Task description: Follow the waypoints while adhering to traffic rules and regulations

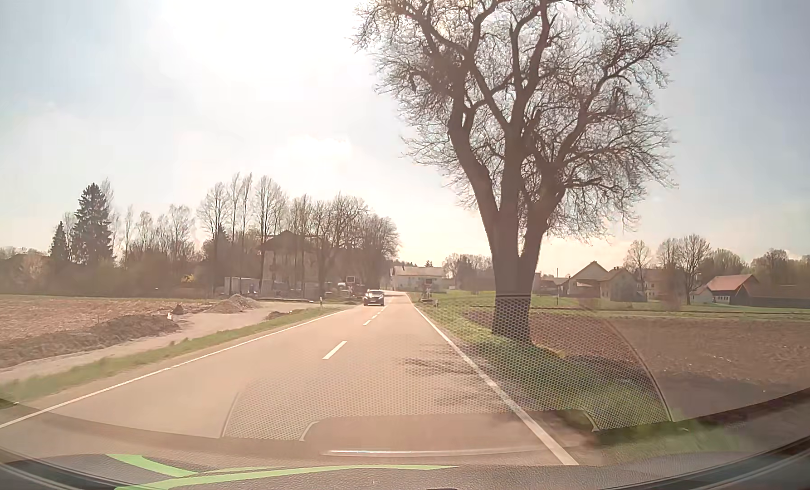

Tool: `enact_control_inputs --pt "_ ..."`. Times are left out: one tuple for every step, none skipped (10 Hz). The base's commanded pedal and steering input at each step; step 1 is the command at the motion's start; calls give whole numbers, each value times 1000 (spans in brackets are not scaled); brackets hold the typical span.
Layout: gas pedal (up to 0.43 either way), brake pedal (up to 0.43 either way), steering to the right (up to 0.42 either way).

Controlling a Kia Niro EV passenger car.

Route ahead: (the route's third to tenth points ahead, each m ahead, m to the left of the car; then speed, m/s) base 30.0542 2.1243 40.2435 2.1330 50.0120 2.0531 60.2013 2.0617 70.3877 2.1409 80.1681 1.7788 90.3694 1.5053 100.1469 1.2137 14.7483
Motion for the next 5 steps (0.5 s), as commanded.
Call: enact_control_inputs --pt "0 110 1" --pt "0 110 1" --pt "0 116 1" --pt "0 122 1" --pt "0 122 1"
